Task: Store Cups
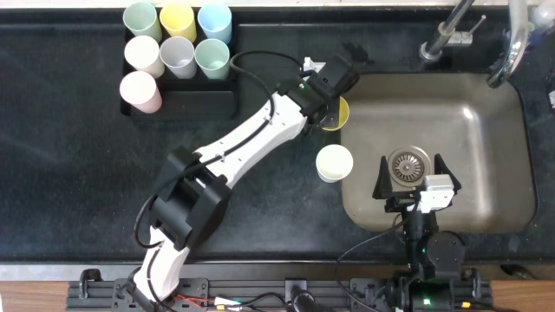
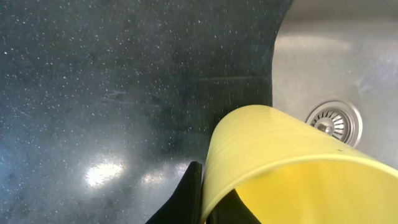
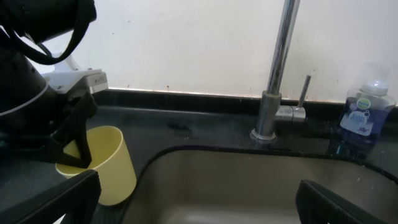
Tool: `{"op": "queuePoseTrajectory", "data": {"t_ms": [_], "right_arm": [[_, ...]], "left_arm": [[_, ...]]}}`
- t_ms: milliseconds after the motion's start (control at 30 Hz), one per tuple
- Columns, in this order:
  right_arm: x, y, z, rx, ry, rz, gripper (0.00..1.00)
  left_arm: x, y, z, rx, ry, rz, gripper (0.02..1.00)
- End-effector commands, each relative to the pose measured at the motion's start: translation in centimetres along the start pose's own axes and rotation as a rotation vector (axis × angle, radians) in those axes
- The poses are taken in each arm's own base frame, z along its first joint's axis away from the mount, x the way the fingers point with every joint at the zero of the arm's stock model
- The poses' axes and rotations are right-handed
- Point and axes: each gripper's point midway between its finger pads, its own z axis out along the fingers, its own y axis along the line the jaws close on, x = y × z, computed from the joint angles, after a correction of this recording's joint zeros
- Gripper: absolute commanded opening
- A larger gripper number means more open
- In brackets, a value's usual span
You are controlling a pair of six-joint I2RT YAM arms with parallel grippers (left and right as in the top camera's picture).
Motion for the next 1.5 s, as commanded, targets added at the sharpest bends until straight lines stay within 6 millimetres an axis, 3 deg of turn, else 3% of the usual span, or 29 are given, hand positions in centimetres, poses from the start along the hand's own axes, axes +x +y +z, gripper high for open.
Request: {"op": "queuePoseTrajectory", "data": {"t_ms": [33, 167, 233, 400, 500, 633, 733, 1000, 1233, 1500], "right_arm": [[0.3, -0.1, 0.0, 0.006, -0.003, -0.004, 0.996], [0.3, -0.1, 0.0, 0.006, -0.003, -0.004, 0.993], [0.3, -0.1, 0.0, 0.006, -0.003, -0.003, 0.996], [0.3, -0.1, 0.0, 0.006, -0.003, -0.004, 0.993], [0.3, -0.1, 0.0, 0.006, -0.003, -0.004, 0.996], [0.3, -0.1, 0.0, 0.006, -0.003, -0.003, 0.993], [0.3, -0.1, 0.0, 0.006, -0.003, -0.003, 0.996], [0.3, -0.1, 0.0, 0.006, -0.003, -0.004, 0.998], [0.3, -0.1, 0.0, 0.006, -0.003, -0.003, 0.996], [0.3, -0.1, 0.0, 0.006, -0.003, -0.004, 0.996]], "left_arm": [[-1.9, -0.4, -2.0, -0.007, -0.091, -0.105, 0.036], [-5.3, 1.2, -6.6, -0.036, -0.257, -0.274, 0.034], [-7.4, 2.7, -10.2, -0.025, -0.354, -0.395, 0.034], [-11.3, 8.6, -18.9, 0.000, -0.547, -0.683, 0.034], [-11.6, 13.9, -22.3, -0.022, -0.587, -0.895, 0.034], [-9.1, 21.0, -24.3, -0.113, -0.557, -1.193, 0.034], [-6.6, 24.7, -24.0, -0.171, -0.473, -1.388, 0.034], [-3.4, 28.5, -19.3, -0.226, -0.279, -1.580, 0.034], [-1.3, 29.6, -14.7, -0.303, -0.153, -1.633, 0.034], [-1.1, 30.2, -11.8, -0.357, -0.115, -1.635, 0.034]]}}
